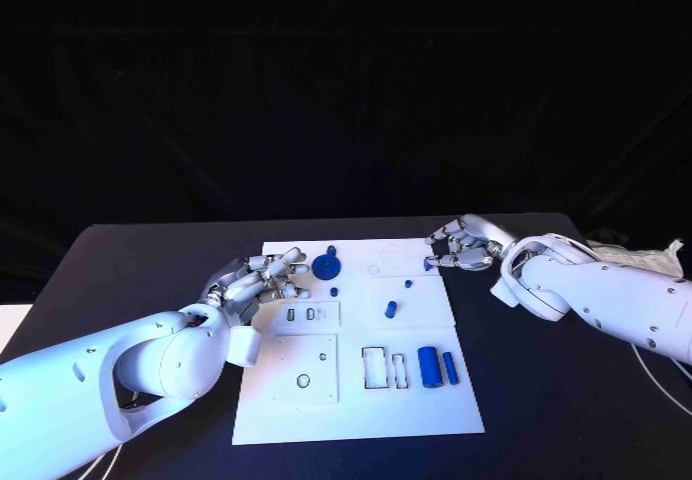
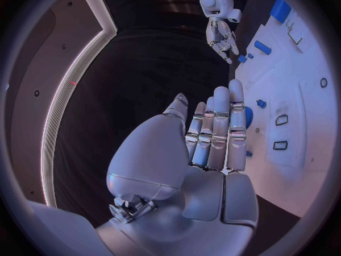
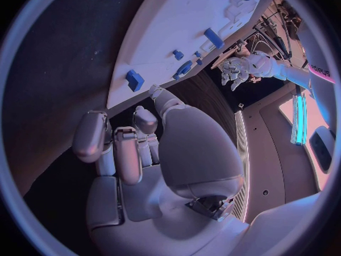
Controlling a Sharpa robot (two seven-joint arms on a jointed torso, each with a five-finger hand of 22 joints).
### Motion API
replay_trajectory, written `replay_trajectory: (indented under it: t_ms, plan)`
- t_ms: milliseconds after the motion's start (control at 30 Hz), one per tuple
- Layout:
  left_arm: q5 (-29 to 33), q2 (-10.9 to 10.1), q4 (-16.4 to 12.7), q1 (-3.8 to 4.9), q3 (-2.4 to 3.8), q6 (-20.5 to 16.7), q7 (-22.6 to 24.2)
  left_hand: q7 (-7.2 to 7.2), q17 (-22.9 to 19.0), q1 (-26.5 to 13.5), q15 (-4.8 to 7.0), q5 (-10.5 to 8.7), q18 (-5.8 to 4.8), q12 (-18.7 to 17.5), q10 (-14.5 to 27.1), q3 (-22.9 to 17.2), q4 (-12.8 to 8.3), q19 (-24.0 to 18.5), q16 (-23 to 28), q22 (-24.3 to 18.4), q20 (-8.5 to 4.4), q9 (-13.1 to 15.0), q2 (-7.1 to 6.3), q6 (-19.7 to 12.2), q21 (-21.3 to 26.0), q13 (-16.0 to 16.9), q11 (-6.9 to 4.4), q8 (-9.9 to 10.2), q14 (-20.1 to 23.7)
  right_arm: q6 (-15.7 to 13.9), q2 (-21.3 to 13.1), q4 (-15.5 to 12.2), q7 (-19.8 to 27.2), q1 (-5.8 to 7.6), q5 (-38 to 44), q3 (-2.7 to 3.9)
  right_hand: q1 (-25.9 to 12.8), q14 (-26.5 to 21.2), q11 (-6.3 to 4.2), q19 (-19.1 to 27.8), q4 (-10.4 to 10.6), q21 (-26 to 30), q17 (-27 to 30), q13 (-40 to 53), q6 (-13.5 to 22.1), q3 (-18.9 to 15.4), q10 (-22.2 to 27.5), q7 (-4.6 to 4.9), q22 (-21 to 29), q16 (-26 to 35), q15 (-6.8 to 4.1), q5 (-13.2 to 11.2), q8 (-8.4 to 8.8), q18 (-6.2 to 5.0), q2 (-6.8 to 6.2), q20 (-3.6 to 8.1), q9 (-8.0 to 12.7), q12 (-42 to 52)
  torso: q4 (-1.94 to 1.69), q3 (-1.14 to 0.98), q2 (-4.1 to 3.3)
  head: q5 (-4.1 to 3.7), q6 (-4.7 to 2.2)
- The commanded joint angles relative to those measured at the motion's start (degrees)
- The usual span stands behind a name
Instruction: Assemble the parts on the task board
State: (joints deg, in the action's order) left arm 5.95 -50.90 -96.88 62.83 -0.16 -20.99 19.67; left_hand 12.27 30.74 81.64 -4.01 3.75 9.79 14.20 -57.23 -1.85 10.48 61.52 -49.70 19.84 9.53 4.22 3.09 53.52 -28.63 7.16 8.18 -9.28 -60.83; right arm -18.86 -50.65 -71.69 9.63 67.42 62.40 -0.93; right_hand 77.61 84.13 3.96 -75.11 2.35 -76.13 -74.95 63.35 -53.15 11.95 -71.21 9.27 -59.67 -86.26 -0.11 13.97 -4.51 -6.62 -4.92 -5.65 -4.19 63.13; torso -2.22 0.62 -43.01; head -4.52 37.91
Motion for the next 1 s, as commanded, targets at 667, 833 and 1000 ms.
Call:
replay_trajectory:
  t_ms: [667,833,1000]
  plan:
    - [-0.3,0.1,0.3,0.01,0.04,1.1,0.4,-0.12,-0.1,0.4,-0.14,0.31,0.03,0.2,0.4,0.0,-0.3,-0.6,0.0,0.1,0.02,0.0,0.01,-0.3,-0.3,0.0,0.14,-0.3,0.5,3.0,1.4,2.2,0.1,-1.4,4.3,0.0,0.9,4.3,0.27,-0.1,-0.4,-0.2,-7.6,0.2,-0.2,0.2,0.1,0.2,-0.1,-0.2,-0.07,0.3,0.08,0.8,0.38,-0.14,0.0,0.0,0.04,0.03,0.03,0.21,0.66]
    - [-0.4,0.1,0.3,0.01,0.04,1.1,0.4,-0.12,-0.1,0.4,-0.14,0.31,0.03,0.2,0.4,0.0,-0.3,-0.6,0.0,0.1,0.02,0.0,0.01,-0.3,-0.3,0.0,0.14,-0.3,0.5,3.2,1.8,2.8,0.0,-1.72,4.6,0.0,1.0,4.3,0.24,-0.1,-0.4,-0.3,-7.7,0.3,-0.6,0.3,0.0,0.17,-0.2,-0.3,-0.08,0.4,-0.1,0.81,0.7,-0.14,-0.1,0.1,0.06,0.03,0.06,0.16,0.68]
    - [-0.4,0.1,0.3,0.01,0.04,1.1,0.4,-0.12,-0.1,0.4,-0.14,0.31,0.03,0.2,0.4,0.0,-0.3,-0.6,0.0,0.1,0.02,0.0,0.01,-0.3,-0.3,0.0,0.14,-0.3,0.5,3.3,2.3,3.5,-0.1,-1.97,4.7,0.0,1.0,4.3,0.2,-0.2,-0.4,-0.3,-7.8,0.5,-1.0,0.5,-0.2,0.13,-0.3,-0.3,-0.1,0.3,-0.31,0.82,1.08,-0.13,-0.1,0.3,0.03,0.0,0.07,0.17,0.83]
